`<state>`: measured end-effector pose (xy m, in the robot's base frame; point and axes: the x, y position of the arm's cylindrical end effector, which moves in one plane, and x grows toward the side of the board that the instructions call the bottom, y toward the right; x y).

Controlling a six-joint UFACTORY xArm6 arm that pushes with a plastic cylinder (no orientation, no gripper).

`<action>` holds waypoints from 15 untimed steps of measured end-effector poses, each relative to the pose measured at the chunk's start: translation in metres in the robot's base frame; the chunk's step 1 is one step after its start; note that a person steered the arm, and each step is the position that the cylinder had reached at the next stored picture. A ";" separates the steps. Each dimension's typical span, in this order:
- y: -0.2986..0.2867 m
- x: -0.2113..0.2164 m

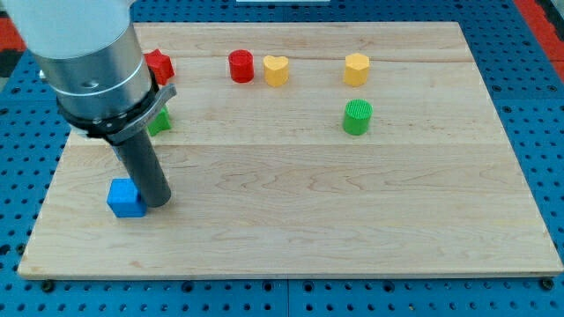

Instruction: Move the green circle to the bottom of blue cube

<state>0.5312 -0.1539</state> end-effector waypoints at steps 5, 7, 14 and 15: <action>0.254 -0.050; 0.340 -0.130; 0.120 -0.060; 0.149 -0.051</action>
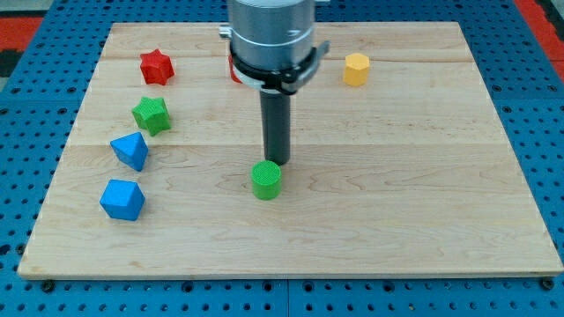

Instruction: Move the green circle to the bottom of blue cube

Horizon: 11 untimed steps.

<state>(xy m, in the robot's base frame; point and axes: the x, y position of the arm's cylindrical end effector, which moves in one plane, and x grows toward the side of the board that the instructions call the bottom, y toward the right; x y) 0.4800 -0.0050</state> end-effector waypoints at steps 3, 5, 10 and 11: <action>-0.018 0.074; -0.040 0.103; -0.155 0.078; -0.157 0.075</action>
